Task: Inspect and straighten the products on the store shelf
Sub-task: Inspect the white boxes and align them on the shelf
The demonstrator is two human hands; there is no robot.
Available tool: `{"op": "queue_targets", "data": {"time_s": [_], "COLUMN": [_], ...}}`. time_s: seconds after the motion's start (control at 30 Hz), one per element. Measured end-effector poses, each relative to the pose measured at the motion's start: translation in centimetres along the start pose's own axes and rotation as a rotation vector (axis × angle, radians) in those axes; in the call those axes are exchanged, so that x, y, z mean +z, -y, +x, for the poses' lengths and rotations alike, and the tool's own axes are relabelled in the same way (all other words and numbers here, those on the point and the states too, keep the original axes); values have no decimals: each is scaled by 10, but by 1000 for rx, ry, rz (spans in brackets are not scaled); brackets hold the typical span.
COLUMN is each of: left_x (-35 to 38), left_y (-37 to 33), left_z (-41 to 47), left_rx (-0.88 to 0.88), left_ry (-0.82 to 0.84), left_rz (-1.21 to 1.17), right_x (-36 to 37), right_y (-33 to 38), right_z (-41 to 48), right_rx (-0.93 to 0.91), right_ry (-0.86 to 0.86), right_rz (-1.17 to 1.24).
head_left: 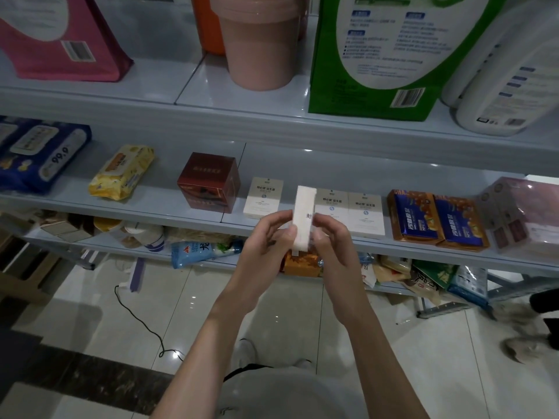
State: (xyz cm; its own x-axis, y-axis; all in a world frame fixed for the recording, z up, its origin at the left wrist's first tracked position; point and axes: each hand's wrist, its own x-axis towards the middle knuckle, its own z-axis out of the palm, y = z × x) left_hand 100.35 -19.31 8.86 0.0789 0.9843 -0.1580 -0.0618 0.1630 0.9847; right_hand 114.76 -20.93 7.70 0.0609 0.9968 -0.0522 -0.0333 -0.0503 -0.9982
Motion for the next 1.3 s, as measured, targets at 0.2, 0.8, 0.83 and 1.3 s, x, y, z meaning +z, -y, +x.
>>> {"op": "queue_targets", "data": {"time_s": [0.2, 0.8, 0.83, 1.3], "left_x": [-6, -10, -11, -24], "left_y": [4, 31, 34, 89], "left_z": [0, 15, 16, 59], "left_rx": [-9, 78, 66, 254], "left_ry": [125, -21, -24, -48], "left_rz": [169, 289, 309, 701], "right_x": [-6, -16, -16, -8], "right_y": [4, -32, -34, -91], "right_z": [9, 16, 16, 46], "right_rx": [83, -56, -67, -144], "right_ry": [-64, -225, -213, -130], "right_rz": [167, -237, -294, -685]}}
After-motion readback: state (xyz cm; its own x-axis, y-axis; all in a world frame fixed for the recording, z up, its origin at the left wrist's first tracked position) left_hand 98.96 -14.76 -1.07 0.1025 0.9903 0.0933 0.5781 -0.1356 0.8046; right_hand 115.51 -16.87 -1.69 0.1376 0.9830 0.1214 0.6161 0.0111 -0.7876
